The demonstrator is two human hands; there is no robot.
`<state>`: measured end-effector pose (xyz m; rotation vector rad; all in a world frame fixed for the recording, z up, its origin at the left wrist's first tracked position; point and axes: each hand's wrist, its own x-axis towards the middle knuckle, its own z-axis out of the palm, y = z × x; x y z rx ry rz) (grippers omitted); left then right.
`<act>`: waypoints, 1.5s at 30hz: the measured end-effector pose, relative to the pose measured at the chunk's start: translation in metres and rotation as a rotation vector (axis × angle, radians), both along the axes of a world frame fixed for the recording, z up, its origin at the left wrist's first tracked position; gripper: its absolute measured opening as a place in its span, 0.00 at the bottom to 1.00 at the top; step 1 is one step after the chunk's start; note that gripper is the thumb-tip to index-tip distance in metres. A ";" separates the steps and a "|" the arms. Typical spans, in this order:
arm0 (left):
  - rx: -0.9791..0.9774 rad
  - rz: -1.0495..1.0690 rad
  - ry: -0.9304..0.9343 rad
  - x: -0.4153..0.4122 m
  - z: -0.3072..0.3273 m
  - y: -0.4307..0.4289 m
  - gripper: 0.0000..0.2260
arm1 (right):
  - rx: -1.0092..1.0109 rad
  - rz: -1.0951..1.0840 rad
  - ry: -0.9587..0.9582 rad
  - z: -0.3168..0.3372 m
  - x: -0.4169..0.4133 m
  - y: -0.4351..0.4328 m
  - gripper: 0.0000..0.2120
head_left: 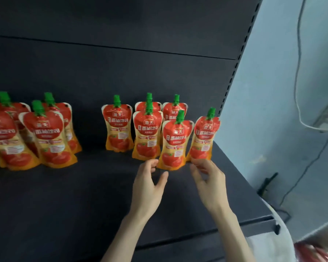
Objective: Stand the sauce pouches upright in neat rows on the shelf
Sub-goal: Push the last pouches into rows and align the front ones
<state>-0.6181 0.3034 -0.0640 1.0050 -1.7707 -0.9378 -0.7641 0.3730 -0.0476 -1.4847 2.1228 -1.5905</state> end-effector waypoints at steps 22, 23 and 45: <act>0.141 0.104 0.076 -0.049 0.000 -0.012 0.11 | 0.109 0.107 -0.272 -0.010 -0.081 -0.041 0.05; 0.173 0.092 0.096 -0.042 0.001 -0.005 0.11 | 0.106 0.139 -0.315 -0.009 -0.074 -0.034 0.04; 0.378 0.159 0.258 0.286 0.009 0.103 0.09 | 0.089 0.436 -0.702 -0.008 0.260 0.070 0.13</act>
